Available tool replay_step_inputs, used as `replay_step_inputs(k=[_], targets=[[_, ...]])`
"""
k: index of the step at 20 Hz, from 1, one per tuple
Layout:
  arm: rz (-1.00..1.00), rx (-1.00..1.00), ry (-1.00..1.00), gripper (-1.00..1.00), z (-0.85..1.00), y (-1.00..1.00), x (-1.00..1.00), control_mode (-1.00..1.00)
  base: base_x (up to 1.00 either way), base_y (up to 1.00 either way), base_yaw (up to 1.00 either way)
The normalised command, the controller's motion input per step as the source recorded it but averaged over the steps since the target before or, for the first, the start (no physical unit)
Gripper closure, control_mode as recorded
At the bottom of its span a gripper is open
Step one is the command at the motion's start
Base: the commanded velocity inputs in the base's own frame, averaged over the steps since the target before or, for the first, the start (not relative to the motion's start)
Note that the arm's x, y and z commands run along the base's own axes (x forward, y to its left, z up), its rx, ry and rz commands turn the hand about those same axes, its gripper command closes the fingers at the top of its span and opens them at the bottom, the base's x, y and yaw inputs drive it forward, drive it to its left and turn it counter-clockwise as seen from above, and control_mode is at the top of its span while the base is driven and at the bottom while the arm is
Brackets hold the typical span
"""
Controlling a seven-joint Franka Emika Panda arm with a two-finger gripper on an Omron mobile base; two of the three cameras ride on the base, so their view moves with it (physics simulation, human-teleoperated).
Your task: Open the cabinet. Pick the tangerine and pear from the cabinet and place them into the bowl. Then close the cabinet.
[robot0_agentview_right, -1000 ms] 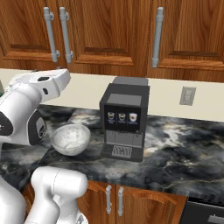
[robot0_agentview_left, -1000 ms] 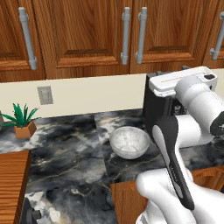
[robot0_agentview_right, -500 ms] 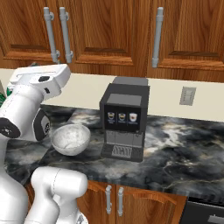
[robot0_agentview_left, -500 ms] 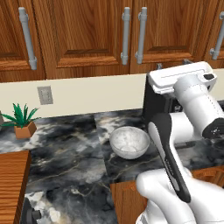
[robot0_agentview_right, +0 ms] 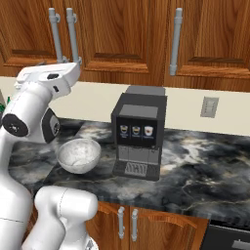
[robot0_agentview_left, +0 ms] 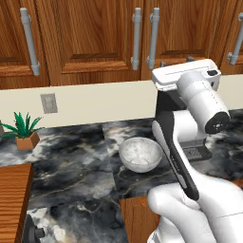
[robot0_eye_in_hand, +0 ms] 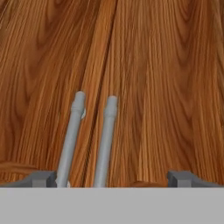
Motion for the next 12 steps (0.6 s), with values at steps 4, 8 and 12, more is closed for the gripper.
replay_step_inputs(k=[4,8,12], targets=[[0.01,0.00,0.07,-1.00,0.07,0.00,0.44,-1.00,0.00,0.00,0.00],[0.00,0.00,0.09,-1.00,0.00,0.00,0.54,-1.00,0.00,0.00,0.00],[0.00,0.00,0.08,-1.00,0.00,0.00,0.61,-1.00,0.00,0.00,0.00]])
